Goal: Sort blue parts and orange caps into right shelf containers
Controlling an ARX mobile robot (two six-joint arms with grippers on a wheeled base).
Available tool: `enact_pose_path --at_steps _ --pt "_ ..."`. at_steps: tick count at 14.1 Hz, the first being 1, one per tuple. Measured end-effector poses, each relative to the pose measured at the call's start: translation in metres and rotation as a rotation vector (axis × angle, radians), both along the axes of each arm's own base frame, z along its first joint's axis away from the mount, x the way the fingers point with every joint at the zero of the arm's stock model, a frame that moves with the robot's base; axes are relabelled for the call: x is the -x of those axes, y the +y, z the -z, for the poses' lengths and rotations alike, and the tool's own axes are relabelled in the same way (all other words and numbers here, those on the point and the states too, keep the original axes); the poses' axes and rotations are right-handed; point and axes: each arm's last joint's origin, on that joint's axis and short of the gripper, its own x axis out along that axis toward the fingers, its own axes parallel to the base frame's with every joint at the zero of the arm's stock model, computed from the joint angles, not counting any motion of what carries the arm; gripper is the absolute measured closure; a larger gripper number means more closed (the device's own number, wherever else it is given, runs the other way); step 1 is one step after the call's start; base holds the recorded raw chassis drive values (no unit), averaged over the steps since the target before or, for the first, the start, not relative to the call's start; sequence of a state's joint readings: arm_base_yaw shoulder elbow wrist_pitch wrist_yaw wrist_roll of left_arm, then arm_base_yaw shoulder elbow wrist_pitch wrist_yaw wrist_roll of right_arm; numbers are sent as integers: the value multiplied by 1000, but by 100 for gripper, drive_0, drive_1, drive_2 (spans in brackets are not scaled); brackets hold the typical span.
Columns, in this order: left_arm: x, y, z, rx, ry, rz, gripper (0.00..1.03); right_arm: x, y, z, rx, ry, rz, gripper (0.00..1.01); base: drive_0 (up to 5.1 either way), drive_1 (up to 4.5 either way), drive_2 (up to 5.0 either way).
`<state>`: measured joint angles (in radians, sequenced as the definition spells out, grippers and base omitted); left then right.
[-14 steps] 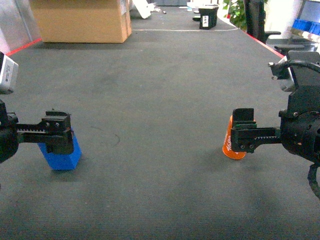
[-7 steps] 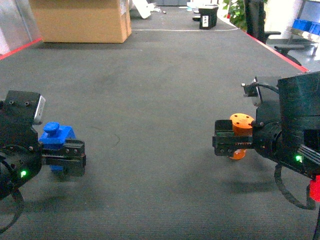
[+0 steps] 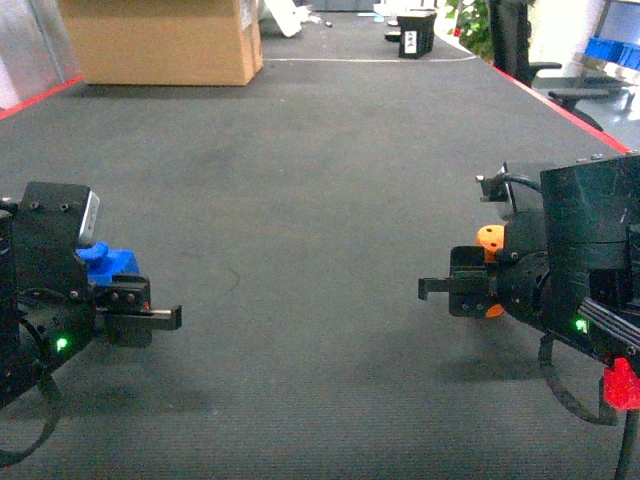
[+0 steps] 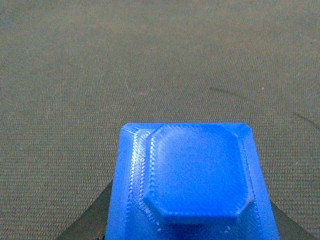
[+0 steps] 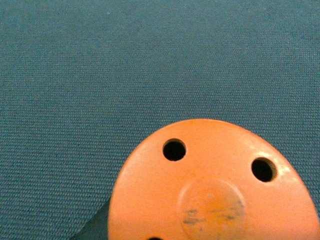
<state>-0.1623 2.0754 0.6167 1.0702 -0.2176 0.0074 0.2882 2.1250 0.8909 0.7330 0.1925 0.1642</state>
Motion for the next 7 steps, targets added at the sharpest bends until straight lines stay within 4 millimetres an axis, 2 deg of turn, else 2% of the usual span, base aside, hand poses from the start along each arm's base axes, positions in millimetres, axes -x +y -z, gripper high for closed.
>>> enact_pose_path --at_steps 3,4,5,7 --pt "10 3 -10 15 -42 -8 60 11 -7 -10 -1 -51 32 56 0 0 0" --pt "14 6 -18 21 -64 -17 60 16 -11 -17 -3 -80 48 56 0 0 0" --pt "21 12 -33 34 -105 -35 60 27 -19 -34 -8 -141 70 56 0 0 0" --pt "34 21 -56 62 -164 -70 60 44 -28 -54 6 -209 101 56 0 0 0"
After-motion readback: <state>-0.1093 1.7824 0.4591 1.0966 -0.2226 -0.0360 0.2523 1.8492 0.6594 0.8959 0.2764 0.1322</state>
